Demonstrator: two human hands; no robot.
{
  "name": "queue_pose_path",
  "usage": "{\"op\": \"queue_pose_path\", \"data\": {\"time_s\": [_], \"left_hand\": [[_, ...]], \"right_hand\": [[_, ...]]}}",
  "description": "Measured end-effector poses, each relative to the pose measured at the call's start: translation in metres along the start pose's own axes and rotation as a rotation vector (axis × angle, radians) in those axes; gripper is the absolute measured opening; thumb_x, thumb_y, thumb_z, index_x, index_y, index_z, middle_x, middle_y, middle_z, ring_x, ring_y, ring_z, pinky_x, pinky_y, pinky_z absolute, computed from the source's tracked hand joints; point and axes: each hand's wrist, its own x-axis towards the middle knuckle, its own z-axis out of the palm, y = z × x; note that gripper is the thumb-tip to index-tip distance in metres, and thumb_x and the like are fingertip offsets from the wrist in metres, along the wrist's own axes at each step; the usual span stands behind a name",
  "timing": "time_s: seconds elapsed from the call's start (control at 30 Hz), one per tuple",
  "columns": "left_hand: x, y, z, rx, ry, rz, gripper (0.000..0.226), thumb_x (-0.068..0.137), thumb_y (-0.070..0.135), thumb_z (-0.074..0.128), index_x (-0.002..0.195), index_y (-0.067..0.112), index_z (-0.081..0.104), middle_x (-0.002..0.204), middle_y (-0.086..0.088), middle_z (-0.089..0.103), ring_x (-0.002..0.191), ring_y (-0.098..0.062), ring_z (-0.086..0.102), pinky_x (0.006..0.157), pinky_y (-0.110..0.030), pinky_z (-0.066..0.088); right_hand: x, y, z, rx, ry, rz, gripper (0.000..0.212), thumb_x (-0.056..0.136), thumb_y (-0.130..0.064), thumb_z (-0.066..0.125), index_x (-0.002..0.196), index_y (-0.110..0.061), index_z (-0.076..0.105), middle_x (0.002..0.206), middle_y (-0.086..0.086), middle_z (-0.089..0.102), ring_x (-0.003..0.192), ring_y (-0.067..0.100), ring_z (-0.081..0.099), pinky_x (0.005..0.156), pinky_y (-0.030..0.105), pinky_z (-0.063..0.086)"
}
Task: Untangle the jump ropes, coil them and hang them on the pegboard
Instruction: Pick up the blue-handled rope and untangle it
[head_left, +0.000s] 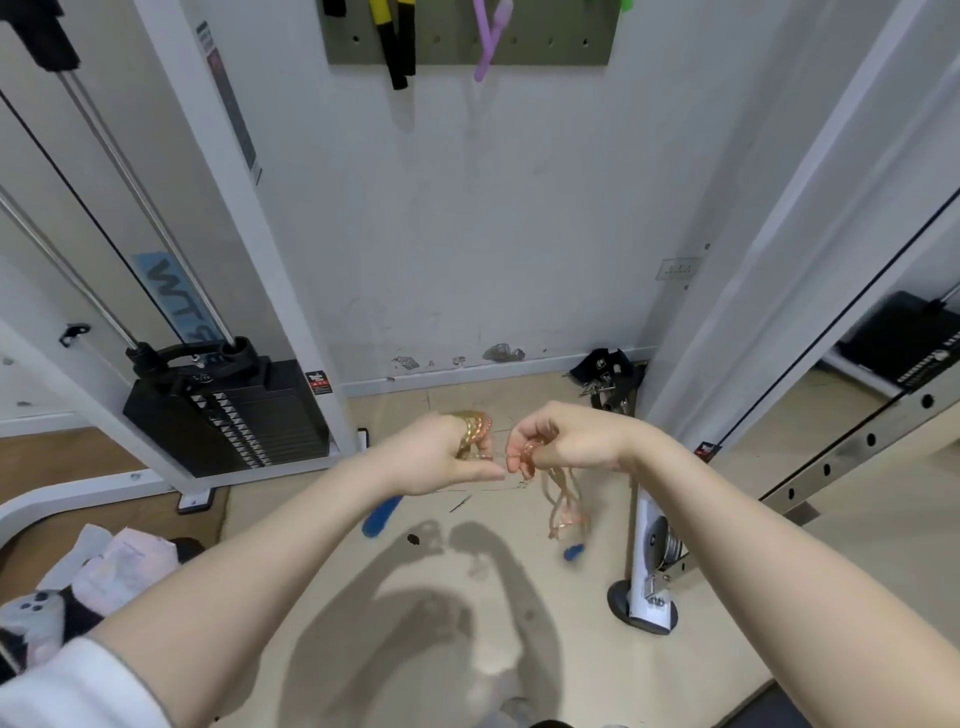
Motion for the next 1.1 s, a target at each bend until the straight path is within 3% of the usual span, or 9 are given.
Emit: {"op": "queue_pose_path", "data": {"time_s": [0.1,0.2,0.3,0.4,0.6,0.7,0.8,0.97,1.1], "left_hand": [[0.02,0.005,0.009,-0.252,0.242,-0.088,0.025,0.09,0.029,0.059,0.073,0.011,0.062,0.049,0.011,0.043,0.047,-0.001,0.038,0.052,-0.019,0.032],[0.034,0.009,0.015,-0.899,0.417,-0.26,0.031,0.095,0.029,0.051,0.067,0.015,0.052,0.041,0.012,0.034,0.039,-0.007,0.029,0.052,-0.023,0.031],[0.042,0.011,0.014,-1.382,0.548,-0.307,0.033,0.099,0.028,0.041,0.069,0.017,0.042,0.041,0.012,0.031,0.034,-0.006,0.026,0.059,-0.023,0.036],[0.051,0.018,0.016,-1.679,0.652,-0.306,0.035,0.1,0.025,0.039,0.067,0.014,0.04,0.049,0.004,0.044,0.035,-0.008,0.035,0.059,-0.023,0.039],[0.067,0.038,0.031,-1.826,0.703,-0.341,0.037,0.101,0.028,0.036,0.066,0.017,0.039,0.071,0.003,0.071,0.045,-0.007,0.057,0.047,-0.019,0.042],[0.07,0.044,0.037,-1.814,0.717,-0.371,0.038,0.102,0.027,0.033,0.066,0.017,0.038,0.075,0.003,0.072,0.049,-0.007,0.061,0.05,-0.02,0.041],[0.072,0.042,0.04,-1.761,0.753,-0.469,0.039,0.102,0.026,0.034,0.064,0.016,0.037,0.083,-0.002,0.066,0.047,-0.006,0.06,0.055,-0.019,0.044],[0.073,0.035,0.047,-1.888,0.751,-0.497,0.038,0.102,0.023,0.033,0.064,0.016,0.036,0.079,-0.005,0.063,0.048,-0.008,0.062,0.048,-0.021,0.04],[0.074,0.041,0.049,-2.068,0.705,-0.406,0.037,0.101,0.026,0.032,0.065,0.019,0.034,0.06,0.003,0.064,0.042,-0.008,0.052,0.053,-0.021,0.035]], "right_hand": [[-0.002,0.017,-0.002,0.171,0.192,0.003,0.024,0.094,0.0,0.043,0.101,-0.004,0.066,0.091,0.002,0.064,0.081,0.013,0.056,0.066,0.024,0.049],[-0.008,0.03,-0.01,0.536,0.46,-0.015,0.025,0.1,-0.011,0.037,0.099,-0.012,0.062,0.096,0.003,0.063,0.081,0.014,0.06,0.053,0.026,0.055],[-0.015,0.043,-0.027,0.896,0.697,0.042,0.03,0.102,-0.024,0.032,0.086,-0.016,0.056,0.072,0.002,0.062,0.047,0.011,0.052,0.036,0.016,0.032],[-0.017,0.058,-0.036,0.845,0.706,0.219,0.038,0.099,-0.035,0.034,0.068,-0.018,0.048,0.047,-0.005,0.046,0.033,0.006,0.031,0.039,0.018,0.017],[-0.005,0.061,-0.041,1.391,0.808,0.235,0.035,0.095,-0.028,0.033,0.067,-0.016,0.049,0.062,0.0,0.057,0.052,0.016,0.052,0.05,0.019,0.042],[-0.002,0.06,-0.043,1.584,0.875,0.021,0.024,0.091,-0.017,0.041,0.07,-0.016,0.054,0.07,-0.002,0.061,0.074,0.017,0.058,0.076,0.026,0.044],[-0.009,0.055,-0.05,1.626,0.865,-0.18,0.022,0.089,-0.005,0.043,0.071,-0.01,0.054,0.06,-0.001,0.059,0.067,0.015,0.058,0.085,0.027,0.048],[-0.023,0.058,-0.072,1.852,0.701,-0.326,0.026,0.076,0.003,0.041,0.089,-0.011,0.058,0.05,-0.005,0.043,0.036,0.009,0.034,0.051,0.018,0.032],[-0.026,0.066,-0.075,1.692,0.363,-0.338,0.042,0.069,-0.03,0.063,0.102,-0.005,0.056,0.066,-0.001,0.065,0.024,0.005,0.024,0.034,0.016,0.019]]}}
